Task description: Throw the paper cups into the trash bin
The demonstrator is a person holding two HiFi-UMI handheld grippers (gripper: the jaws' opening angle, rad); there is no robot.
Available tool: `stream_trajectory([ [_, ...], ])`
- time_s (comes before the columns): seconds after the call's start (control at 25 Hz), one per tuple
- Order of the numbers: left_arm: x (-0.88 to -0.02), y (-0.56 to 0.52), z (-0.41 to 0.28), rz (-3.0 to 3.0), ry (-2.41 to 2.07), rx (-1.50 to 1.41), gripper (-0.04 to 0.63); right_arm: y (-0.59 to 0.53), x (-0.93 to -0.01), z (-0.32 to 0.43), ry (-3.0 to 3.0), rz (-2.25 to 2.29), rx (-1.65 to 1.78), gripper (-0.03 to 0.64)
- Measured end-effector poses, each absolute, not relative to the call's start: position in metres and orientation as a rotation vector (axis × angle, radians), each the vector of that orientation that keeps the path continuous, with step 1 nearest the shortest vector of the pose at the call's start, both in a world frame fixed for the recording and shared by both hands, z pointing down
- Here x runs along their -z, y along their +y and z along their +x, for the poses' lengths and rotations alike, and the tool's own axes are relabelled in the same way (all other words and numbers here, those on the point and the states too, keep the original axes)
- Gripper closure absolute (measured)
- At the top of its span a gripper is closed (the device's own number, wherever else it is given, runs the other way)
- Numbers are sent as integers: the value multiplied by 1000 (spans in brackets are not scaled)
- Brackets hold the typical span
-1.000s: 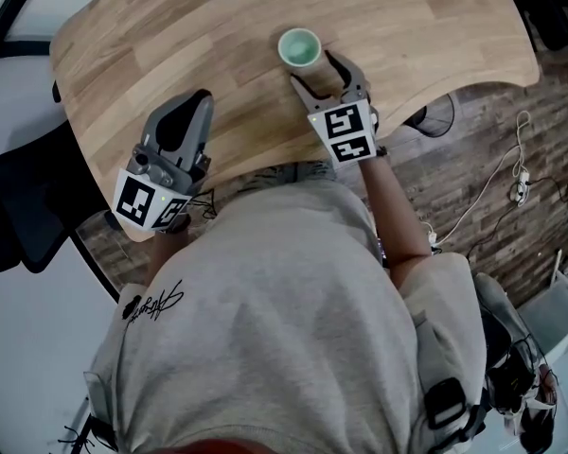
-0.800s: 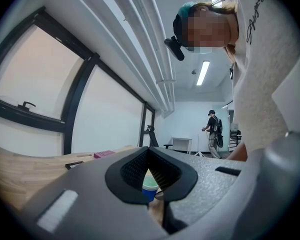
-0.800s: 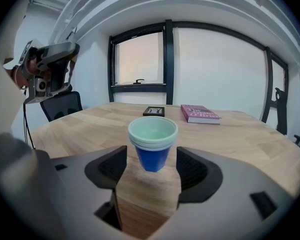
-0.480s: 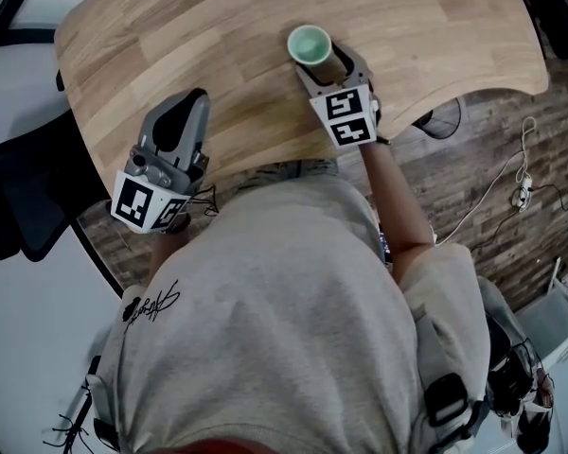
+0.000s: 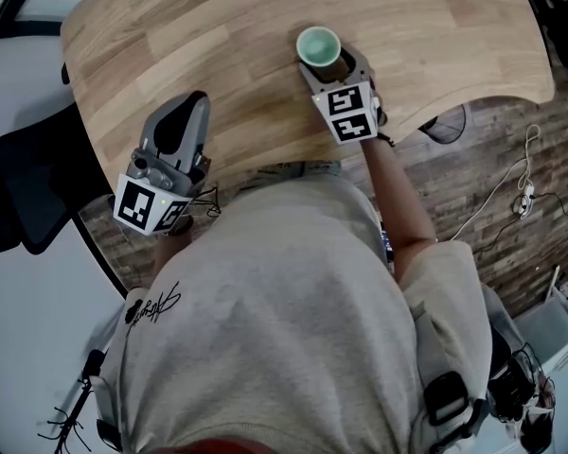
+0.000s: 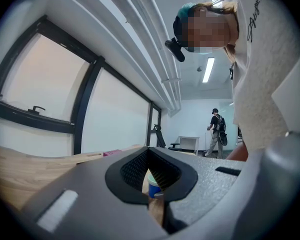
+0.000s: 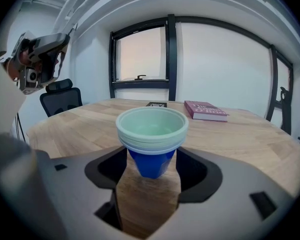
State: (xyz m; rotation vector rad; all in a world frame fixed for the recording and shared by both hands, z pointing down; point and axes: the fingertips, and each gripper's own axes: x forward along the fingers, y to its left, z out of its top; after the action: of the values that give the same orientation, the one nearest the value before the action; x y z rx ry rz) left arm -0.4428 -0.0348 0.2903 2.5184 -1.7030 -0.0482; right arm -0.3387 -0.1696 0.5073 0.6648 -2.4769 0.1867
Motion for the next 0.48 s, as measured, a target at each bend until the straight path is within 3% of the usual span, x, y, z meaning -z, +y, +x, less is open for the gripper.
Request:
stream_trajectory([
  [0.48, -286, -33, -447, 2554, -1673, 59, 592, -172, -507, -334, -2469, 732, -143, 339],
])
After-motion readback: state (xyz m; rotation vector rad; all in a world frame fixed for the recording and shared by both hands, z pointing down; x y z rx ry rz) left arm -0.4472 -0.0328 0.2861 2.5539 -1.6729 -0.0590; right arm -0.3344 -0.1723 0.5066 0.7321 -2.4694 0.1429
